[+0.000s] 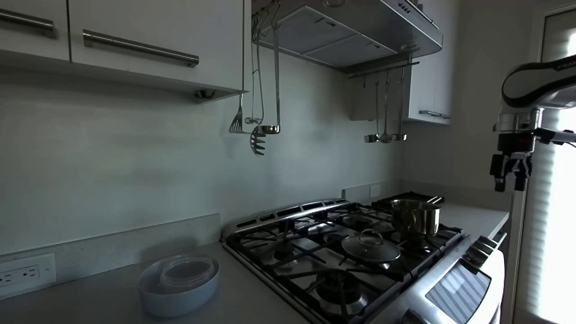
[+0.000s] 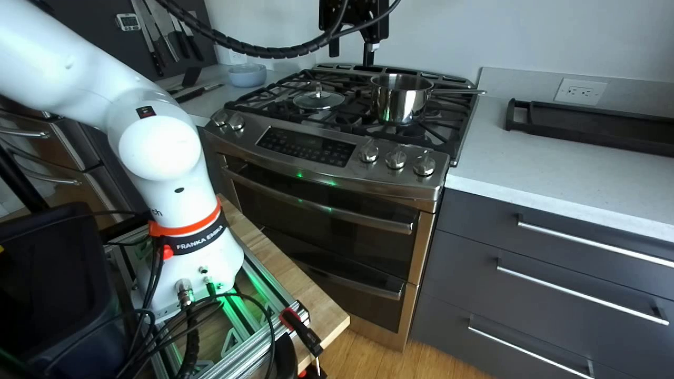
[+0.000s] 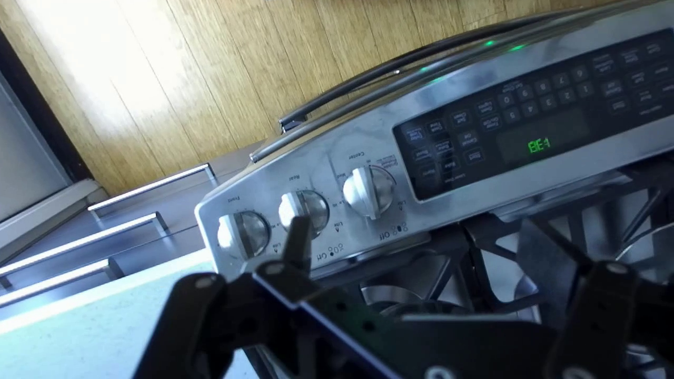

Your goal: Move the pot to the top left corner of the stove then put the lid on the pot

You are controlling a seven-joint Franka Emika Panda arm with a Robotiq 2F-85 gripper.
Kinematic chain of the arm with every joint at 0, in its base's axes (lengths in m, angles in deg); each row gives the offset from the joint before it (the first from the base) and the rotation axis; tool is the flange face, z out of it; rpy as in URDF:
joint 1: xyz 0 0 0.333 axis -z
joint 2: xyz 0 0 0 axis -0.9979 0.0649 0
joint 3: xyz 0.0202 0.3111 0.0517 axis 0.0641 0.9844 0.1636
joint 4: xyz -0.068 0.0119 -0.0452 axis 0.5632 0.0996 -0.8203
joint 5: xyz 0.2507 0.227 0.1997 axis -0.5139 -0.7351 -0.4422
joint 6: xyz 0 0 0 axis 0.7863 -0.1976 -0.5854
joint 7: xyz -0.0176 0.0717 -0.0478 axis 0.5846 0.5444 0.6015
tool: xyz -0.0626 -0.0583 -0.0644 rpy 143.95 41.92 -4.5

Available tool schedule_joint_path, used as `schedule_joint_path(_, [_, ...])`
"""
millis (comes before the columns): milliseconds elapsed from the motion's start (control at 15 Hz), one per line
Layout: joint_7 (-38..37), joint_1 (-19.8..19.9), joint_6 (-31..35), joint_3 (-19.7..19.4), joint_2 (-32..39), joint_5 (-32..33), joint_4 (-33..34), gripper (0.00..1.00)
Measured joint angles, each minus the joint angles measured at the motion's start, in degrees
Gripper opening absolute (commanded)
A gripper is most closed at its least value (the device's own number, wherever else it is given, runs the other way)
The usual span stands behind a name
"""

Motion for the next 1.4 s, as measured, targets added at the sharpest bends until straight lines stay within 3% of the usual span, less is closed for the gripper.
schedule_joint_path(267, [-5.13,-0.71,7.51,2.21,3.83,-3.38,0.98,1.0])
schedule_joint_path(800, [-27.62,-0.92,14.33,11.88,19.22,-5.14,10.04,1.0])
schedule_joint_path(1067, [-35.25,-1.13,15.51,13.37,28.77,-5.11,16.85,1.0])
schedule_joint_path(1400, [-38.55,-2.85,18.0,13.52,37.75,-5.04,23.18,1.0])
